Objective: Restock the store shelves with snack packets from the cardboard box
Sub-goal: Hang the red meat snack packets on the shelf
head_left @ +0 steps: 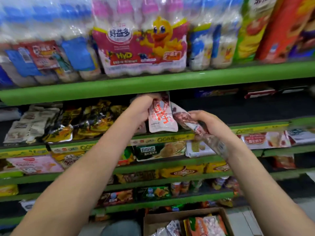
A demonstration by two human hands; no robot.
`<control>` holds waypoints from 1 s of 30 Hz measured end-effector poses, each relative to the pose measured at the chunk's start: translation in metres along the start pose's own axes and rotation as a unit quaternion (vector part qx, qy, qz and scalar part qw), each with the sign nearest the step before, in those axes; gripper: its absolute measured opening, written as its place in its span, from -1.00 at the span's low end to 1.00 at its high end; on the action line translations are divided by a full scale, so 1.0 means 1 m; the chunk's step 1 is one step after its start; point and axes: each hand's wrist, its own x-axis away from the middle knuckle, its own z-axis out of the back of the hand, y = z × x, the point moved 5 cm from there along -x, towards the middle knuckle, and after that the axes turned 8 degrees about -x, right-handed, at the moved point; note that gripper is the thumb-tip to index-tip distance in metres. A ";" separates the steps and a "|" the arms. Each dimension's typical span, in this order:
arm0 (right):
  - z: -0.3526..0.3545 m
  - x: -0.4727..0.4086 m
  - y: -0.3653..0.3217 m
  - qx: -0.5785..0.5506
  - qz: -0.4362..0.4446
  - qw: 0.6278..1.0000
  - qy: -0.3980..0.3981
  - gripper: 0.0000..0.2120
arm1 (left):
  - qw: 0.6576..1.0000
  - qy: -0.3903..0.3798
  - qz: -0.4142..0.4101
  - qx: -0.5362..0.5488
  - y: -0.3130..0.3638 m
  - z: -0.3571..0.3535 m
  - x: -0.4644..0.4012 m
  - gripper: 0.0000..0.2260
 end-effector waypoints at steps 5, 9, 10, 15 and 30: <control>0.026 -0.024 0.002 -0.047 -0.003 0.994 0.099 -0.78 | 1.000 0.018 0.006 -0.011 0.006 -0.019 -0.038 -0.70; 0.035 -0.062 0.012 -0.091 0.009 0.983 0.161 -0.90 | 0.998 0.050 0.017 -0.014 -0.008 -0.029 -0.076 -0.68; 0.037 -0.073 0.017 -0.085 0.014 0.981 0.173 -0.90 | 0.998 0.060 0.018 -0.025 -0.011 -0.030 -0.084 -0.67; 0.043 -0.110 0.034 0.017 -0.009 0.978 0.208 -0.79 | 0.985 0.061 -0.008 -0.159 -0.024 -0.037 -0.107 -0.65; -0.017 -0.133 0.021 0.308 0.097 0.941 0.096 -0.74 | 0.967 0.028 0.016 -0.252 -0.023 0.007 -0.090 -0.79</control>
